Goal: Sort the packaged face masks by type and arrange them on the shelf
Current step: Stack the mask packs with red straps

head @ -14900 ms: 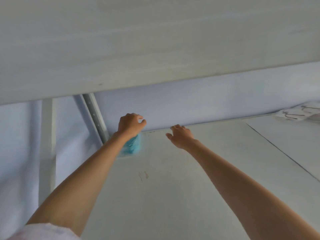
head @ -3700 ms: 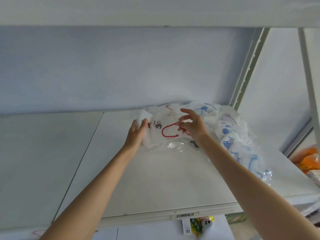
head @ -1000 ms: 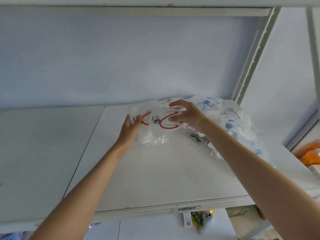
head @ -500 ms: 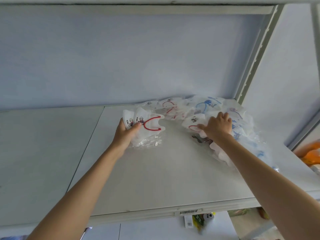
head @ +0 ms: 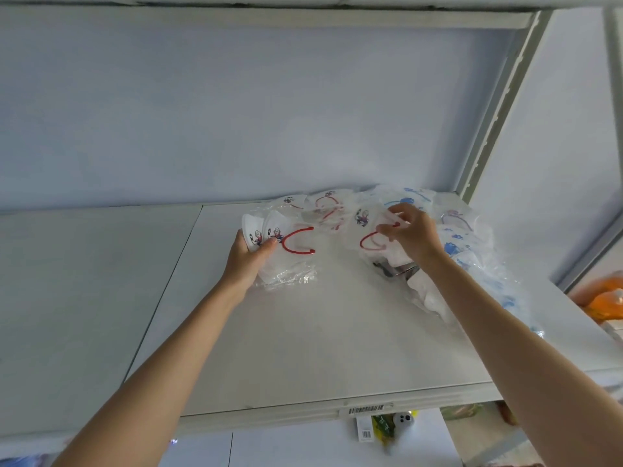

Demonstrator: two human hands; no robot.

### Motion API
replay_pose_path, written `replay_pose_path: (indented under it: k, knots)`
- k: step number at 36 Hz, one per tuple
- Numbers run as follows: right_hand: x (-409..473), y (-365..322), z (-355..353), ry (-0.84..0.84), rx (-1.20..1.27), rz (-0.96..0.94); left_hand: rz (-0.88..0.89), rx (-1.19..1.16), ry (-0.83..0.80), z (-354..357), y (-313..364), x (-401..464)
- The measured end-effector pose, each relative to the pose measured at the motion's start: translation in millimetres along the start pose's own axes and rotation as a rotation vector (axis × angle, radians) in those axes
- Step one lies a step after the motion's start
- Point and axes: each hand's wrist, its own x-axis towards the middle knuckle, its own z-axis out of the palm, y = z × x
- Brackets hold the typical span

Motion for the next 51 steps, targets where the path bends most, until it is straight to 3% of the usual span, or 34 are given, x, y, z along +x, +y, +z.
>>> replay_pose_path:
  k: [6,11,18,23,25,29,32,41,48,51]
  knots:
    - [-9,-37,-15,-0.280,0.353,-0.037,0.008,-0.043,0.007,0,8,-1]
    - [-15,-53,-1,-0.450,0.292,-0.085,0.008,-0.087,-0.076,6,13,-8]
    - [-15,-51,44,-0.294,0.083,-0.101,0.019,-0.180,-0.183,17,23,-20]
    - [-16,-45,59,-0.159,0.073,-0.093,0.042,-0.187,-0.208,15,25,-21]
    - [-16,-42,60,-0.168,0.177,-0.007,0.065,-0.166,-0.193,13,25,-19]
    - [-31,-46,69,-0.395,0.494,0.142,0.038,-0.128,-0.193,15,24,-17]
    - [-39,-51,86,-0.377,0.592,0.172,-0.024,-0.180,-0.202,22,24,-17]
    - [-37,-47,106,-0.141,0.178,0.078,-0.013,-0.155,-0.205,30,18,-16]
    - [-23,-39,96,-0.229,0.221,0.075,0.047,-0.173,-0.109,26,13,-10]
    - [2,-24,78,-0.076,0.030,0.091,0.056,-0.132,-0.007,13,12,-2]
